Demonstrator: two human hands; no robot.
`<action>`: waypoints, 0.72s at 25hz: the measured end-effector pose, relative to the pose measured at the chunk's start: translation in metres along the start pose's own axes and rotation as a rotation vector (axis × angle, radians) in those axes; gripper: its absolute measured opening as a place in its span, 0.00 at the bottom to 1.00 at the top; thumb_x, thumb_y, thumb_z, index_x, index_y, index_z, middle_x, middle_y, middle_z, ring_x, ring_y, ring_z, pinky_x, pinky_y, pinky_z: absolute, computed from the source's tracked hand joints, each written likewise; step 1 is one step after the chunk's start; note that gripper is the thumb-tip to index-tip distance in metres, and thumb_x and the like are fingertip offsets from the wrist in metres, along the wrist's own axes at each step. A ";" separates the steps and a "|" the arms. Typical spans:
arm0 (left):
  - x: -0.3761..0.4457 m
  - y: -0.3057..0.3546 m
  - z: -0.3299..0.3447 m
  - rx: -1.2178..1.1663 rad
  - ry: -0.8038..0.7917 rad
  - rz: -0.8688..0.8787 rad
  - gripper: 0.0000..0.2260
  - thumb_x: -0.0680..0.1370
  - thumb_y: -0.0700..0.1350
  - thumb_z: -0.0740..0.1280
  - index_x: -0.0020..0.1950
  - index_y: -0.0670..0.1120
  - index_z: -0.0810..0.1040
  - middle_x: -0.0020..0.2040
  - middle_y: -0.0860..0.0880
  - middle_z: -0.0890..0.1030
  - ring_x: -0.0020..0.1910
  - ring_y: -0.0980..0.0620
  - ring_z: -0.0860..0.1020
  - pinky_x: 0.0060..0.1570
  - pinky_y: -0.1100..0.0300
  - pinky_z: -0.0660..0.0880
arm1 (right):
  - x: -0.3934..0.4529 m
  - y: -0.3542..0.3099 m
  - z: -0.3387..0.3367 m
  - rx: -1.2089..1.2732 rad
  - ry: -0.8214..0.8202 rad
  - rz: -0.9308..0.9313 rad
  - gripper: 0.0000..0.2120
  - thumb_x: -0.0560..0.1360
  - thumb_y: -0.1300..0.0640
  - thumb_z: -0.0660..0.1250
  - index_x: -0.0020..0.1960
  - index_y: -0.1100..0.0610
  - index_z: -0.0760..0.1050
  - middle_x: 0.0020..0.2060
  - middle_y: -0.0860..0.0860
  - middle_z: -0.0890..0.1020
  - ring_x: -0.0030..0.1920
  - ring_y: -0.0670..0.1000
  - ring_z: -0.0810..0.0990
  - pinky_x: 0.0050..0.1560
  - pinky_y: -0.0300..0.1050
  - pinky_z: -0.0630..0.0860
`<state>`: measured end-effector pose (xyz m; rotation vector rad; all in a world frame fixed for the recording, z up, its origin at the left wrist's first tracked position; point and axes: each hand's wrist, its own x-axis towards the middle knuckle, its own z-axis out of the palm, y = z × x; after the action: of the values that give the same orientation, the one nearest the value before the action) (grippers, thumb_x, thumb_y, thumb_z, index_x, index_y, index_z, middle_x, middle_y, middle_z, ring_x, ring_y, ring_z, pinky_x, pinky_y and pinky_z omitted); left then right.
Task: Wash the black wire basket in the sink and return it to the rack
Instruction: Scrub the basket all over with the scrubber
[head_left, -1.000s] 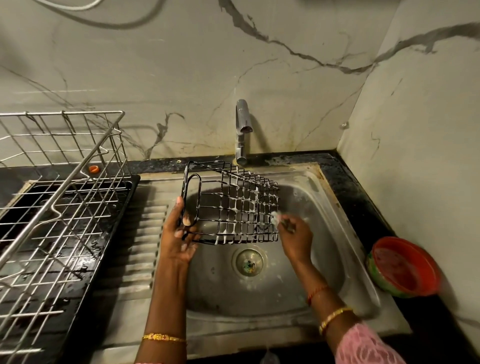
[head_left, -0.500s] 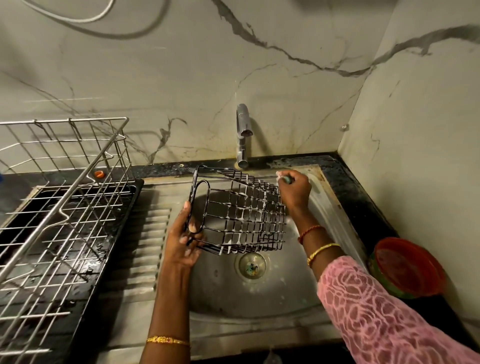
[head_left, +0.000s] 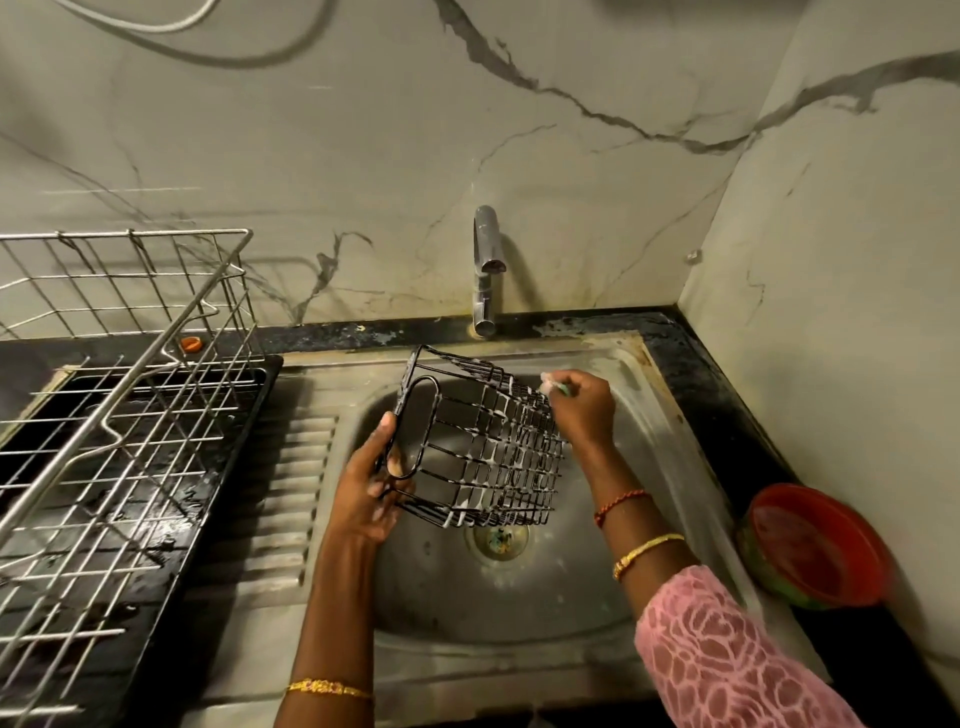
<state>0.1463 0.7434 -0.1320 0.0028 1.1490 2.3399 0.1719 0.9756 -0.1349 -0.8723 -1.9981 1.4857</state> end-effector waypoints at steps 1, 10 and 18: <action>-0.001 0.000 0.003 0.010 0.015 0.005 0.14 0.74 0.50 0.65 0.30 0.46 0.76 0.16 0.53 0.65 0.10 0.60 0.60 0.13 0.73 0.58 | -0.008 -0.009 0.002 0.009 -0.044 -0.035 0.10 0.73 0.66 0.67 0.54 0.61 0.78 0.47 0.52 0.81 0.37 0.42 0.76 0.28 0.28 0.71; -0.007 0.007 -0.014 0.075 -0.028 -0.030 0.22 0.58 0.53 0.81 0.39 0.41 0.76 0.17 0.53 0.67 0.12 0.61 0.62 0.14 0.73 0.62 | 0.004 -0.021 -0.006 0.008 -0.469 -0.087 0.10 0.72 0.65 0.68 0.50 0.53 0.80 0.52 0.52 0.82 0.54 0.51 0.80 0.56 0.49 0.78; -0.004 0.003 -0.003 0.379 -0.016 -0.011 0.22 0.73 0.56 0.64 0.24 0.44 0.74 0.16 0.52 0.61 0.13 0.60 0.58 0.17 0.69 0.56 | 0.006 -0.047 0.002 -0.143 -0.517 0.127 0.10 0.73 0.65 0.68 0.54 0.60 0.79 0.51 0.52 0.82 0.51 0.49 0.78 0.48 0.40 0.76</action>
<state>0.1478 0.7374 -0.1307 0.1497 1.5605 2.0741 0.1572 0.9690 -0.0906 -0.7325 -2.4814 1.7973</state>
